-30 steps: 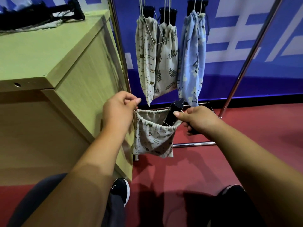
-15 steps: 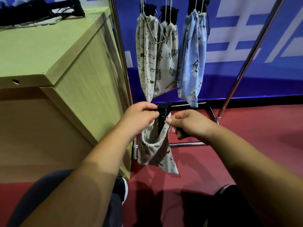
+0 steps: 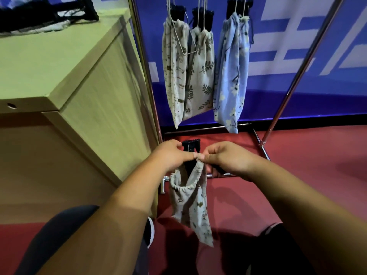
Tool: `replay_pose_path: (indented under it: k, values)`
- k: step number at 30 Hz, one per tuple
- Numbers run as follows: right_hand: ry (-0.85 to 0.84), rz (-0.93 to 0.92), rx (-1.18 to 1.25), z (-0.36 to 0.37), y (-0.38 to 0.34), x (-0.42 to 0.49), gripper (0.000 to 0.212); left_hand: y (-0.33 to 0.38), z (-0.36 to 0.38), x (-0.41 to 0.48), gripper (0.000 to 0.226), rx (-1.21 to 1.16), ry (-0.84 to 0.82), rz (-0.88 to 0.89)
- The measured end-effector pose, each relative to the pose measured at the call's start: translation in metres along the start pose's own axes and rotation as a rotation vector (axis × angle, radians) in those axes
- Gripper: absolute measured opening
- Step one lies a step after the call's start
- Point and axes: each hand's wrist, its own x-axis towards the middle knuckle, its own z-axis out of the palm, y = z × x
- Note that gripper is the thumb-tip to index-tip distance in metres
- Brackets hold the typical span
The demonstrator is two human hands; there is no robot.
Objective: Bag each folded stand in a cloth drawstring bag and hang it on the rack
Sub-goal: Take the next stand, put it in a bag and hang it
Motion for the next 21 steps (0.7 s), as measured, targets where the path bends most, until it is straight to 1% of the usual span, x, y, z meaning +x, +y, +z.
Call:
replay_pose_path:
  k: [2, 3, 5, 9, 10, 13, 18, 21]
  values:
    - [0.004, 0.001, 0.017, -0.002, 0.003, 0.003, 0.029, -0.001, 0.005, 0.006, 0.057, -0.021, 0.024, -0.014]
    - [0.003, 0.004, 0.027, -0.002, 0.005, 0.003, 0.027, -0.001, 0.008, 0.008, 0.052, -0.036, 0.037, -0.024]
    - [-0.001, 0.004, 0.045, -0.003, 0.008, 0.004, 0.026, 0.000, 0.014, 0.010, 0.053, -0.050, 0.054, -0.044]
    - [0.018, -0.012, 0.027, -0.008, 0.010, 0.005, 0.022, 0.005, 0.018, 0.011, 0.069, -0.036, 0.098, -0.068]
    - [0.027, -0.019, 0.014, -0.009, 0.011, 0.005, 0.023, 0.004, 0.018, 0.013, 0.067, -0.044, 0.104, -0.070]
    - [0.042, -0.027, 0.017, -0.013, 0.013, 0.003, 0.024, 0.001, 0.019, 0.020, 0.046, -0.067, 0.102, -0.084]
    - [0.043, -0.036, 0.026, -0.018, 0.017, 0.000, 0.029, -0.005, 0.025, 0.021, 0.040, -0.094, 0.047, -0.050]
    - [0.043, -0.030, 0.023, -0.021, 0.019, -0.003, 0.027, -0.005, 0.027, 0.021, 0.038, -0.116, 0.058, -0.020]
